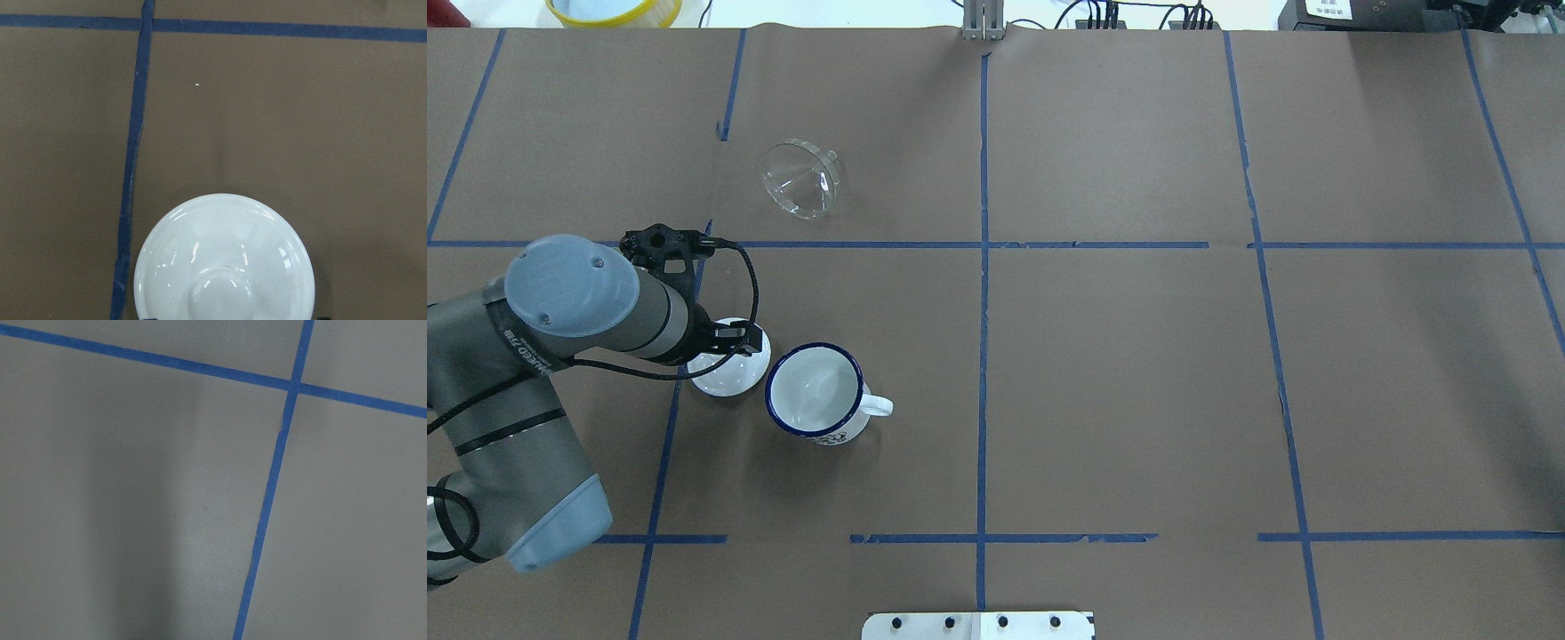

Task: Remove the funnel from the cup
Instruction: 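Grasp the white lid's knob with the left gripper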

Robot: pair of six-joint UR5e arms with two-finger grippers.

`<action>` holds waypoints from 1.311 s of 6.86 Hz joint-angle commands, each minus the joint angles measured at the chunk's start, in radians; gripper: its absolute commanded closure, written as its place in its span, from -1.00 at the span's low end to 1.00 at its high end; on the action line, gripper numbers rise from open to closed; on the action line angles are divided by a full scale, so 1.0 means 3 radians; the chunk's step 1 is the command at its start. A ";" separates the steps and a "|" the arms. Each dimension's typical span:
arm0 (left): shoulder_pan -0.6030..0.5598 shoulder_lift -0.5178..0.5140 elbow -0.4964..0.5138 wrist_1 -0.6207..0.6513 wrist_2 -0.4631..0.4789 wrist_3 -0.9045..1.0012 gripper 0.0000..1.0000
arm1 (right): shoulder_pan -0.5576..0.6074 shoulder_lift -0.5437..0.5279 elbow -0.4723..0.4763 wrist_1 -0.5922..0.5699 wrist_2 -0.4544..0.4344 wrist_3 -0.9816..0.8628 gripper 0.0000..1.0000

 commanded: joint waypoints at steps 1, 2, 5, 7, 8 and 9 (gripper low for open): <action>-0.0031 -0.0007 0.0030 -0.0011 -0.0005 0.0060 -0.66 | 0.0000 -0.0001 0.0000 0.0000 0.0000 0.0000 -1.00; -0.0031 -0.0033 0.0066 -0.0016 -0.0005 0.0060 -0.63 | 0.0000 -0.0001 0.0000 0.0000 0.0000 0.0000 -1.00; -0.0025 -0.0048 0.0112 -0.0026 -0.0021 0.0065 -0.40 | 0.0000 -0.0001 0.0000 0.0000 0.0000 0.0000 -1.00; -0.0031 -0.0048 0.0112 -0.0031 -0.0031 0.0070 -0.26 | 0.0000 -0.0001 0.0000 0.0000 0.0000 0.0000 -1.00; -0.0031 -0.0053 0.0102 -0.0026 -0.0041 0.0070 -0.26 | 0.0000 -0.0001 0.0000 0.0000 0.0000 0.0000 -1.00; -0.0031 -0.0048 0.0102 -0.0026 -0.0046 0.0070 -0.26 | 0.0000 -0.0001 0.0000 0.0000 0.0000 0.0000 -1.00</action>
